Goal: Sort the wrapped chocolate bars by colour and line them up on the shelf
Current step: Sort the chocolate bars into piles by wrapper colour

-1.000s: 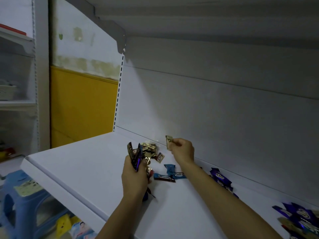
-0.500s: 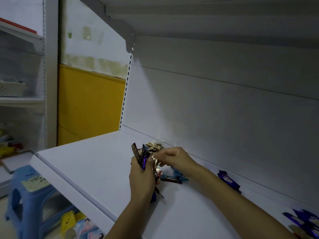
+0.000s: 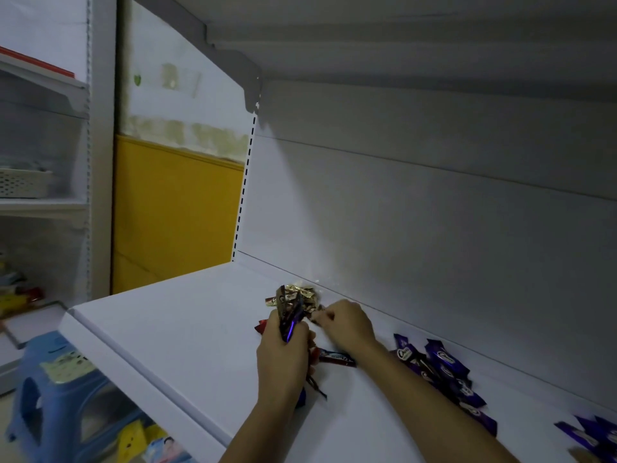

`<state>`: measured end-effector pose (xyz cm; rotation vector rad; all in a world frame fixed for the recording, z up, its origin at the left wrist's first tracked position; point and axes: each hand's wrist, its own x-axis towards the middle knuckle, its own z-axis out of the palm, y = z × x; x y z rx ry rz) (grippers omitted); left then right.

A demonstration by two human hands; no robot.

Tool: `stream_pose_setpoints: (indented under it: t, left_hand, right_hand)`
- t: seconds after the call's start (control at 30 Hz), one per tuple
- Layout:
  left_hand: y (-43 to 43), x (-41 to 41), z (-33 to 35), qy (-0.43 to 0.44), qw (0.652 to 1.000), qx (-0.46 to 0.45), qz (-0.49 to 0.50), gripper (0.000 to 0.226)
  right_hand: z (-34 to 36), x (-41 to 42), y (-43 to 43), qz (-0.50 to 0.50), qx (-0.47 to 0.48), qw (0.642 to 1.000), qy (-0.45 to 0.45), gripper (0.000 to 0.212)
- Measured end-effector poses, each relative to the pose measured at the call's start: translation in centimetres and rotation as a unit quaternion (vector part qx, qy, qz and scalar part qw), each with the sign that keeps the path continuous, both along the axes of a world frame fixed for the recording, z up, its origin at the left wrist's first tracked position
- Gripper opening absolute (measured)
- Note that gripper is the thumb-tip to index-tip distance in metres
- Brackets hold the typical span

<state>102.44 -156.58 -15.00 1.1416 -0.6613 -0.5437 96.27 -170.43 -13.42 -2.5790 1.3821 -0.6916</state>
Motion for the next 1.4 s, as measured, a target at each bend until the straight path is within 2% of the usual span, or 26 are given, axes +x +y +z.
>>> stream_pose_setpoints:
  t: [0.03,0.07,0.1,0.17,0.2,0.23,0.27,0.37,0.47,0.53,0.63,0.7,0.73,0.8,0.87,0.93,1.0,1.07,1.1,1.17,1.2,1.27,1.33,1.4]
  left_hand:
    - [0.0,0.0,0.0,-0.010,1.000,0.002,-0.006,0.024]
    - [0.1,0.0,-0.1,-0.018,1.000,0.002,-0.010,0.024]
    - [0.1,0.0,-0.1,-0.025,1.000,0.002,-0.012,0.024]
    - [0.1,-0.1,-0.1,-0.041,0.999,0.004,-0.021,0.025]
    - [0.2,-0.1,0.0,-0.051,0.998,0.007,-0.028,0.027]
    - [0.2,-0.2,0.0,-0.063,0.997,0.010,-0.034,0.030]
    - [0.3,-0.3,0.1,-0.075,0.996,0.013,-0.040,0.034]
    - [0.5,-0.6,0.2,-0.107,0.993,0.013,-0.052,0.032]
    - [0.7,-0.7,0.4,-0.118,0.992,0.007,-0.051,0.015]
    - [0.7,-0.6,0.3,-0.104,0.994,0.009,-0.046,0.009]
    - [0.8,-0.5,0.2,-0.080,0.996,0.019,-0.037,0.003]
    - [0.8,-0.5,0.3,-0.070,0.997,0.028,-0.028,0.005]
    - [0.8,-0.4,0.3,-0.067,0.997,0.029,-0.022,0.005]
    - [0.8,-0.3,0.4,-0.063,0.998,0.027,-0.012,0.004]
    - [0.8,-0.1,0.4,-0.059,0.998,0.024,-0.010,0.009]
    - [0.7,-0.1,0.4,-0.057,0.998,0.023,-0.018,0.011]
    - [0.5,-0.1,0.3,-0.054,0.998,0.018,-0.028,0.010]
    - [0.3,-0.1,0.2,-0.052,0.998,0.016,-0.037,0.012]
    - [0.3,-0.2,0.1,-0.050,0.998,0.016,-0.043,0.013]
    - [0.2,-0.2,0.0,-0.053,0.997,0.010,-0.051,0.013]
    - [0.2,-0.2,0.0,-0.057,0.997,0.005,-0.053,0.012]
    - [0.2,-0.3,0.0,-0.065,0.996,-0.003,-0.055,0.013]
    - [0.3,-0.3,0.1,-0.069,0.996,-0.006,-0.052,0.015]
    - [0.3,-0.3,0.2,-0.072,0.996,-0.006,-0.051,0.015]
  right_hand:
    - [0.2,0.1,0.2,-0.005,0.009,1.000,0.004,0.049]
    - [0.8,0.1,0.5,-0.004,0.013,0.999,-0.031,0.050]
    - [1.6,-0.1,1.0,0.005,0.031,0.994,-0.107,0.050]
    - [3.5,-0.6,2.5,0.065,0.144,0.947,-0.281,0.051]
    - [4.2,-1.0,3.3,0.115,0.225,0.913,-0.319,0.053]
    - [4.8,-1.3,4.0,0.161,0.281,0.893,-0.313,0.054]
    - [5.1,-1.6,4.6,0.200,0.303,0.887,-0.283,0.052]
    - [5.2,-2.0,5.9,0.266,0.285,0.891,-0.234,0.027]
    - [5.3,-1.9,6.5,0.242,0.288,0.886,-0.272,0.011]
    - [5.3,-1.8,6.1,0.205,0.293,0.870,-0.338,0.006]
    - [5.4,-2.1,4.2,0.067,0.278,0.833,-0.473,0.006]
    - [4.9,-2.5,2.7,0.001,0.255,0.822,-0.510,0.005]
    - [4.6,-2.6,1.9,-0.018,0.233,0.831,-0.504,0.006]
    - [3.6,-2.6,0.6,-0.053,0.163,0.879,-0.446,0.011]
    - [2.6,-2.3,-0.4,-0.078,0.054,0.934,-0.345,0.008]
    - [1.4,-1.7,-1.3,-0.062,-0.018,0.973,-0.222,0.018]
    - [0.5,-0.8,-1.4,-0.022,0.044,0.995,-0.083,0.035]
    - [0.4,0.0,-0.8,-0.028,0.105,0.994,0.019,0.053]
    - [0.7,0.0,-0.6,-0.034,0.104,0.994,0.016,0.063]
    - [1.9,-0.3,0.1,-0.013,0.107,0.988,-0.108,0.068]
    - [2.7,-0.6,0.6,0.016,0.142,0.970,-0.195,0.066]
    - [3.9,-1.6,1.9,0.111,0.266,0.903,-0.318,0.059]
    - [4.3,-2.8,3.3,0.190,0.342,0.858,-0.333,0.045]
    - [4.2,-3.7,4.1,0.222,0.342,0.855,-0.320,0.028]
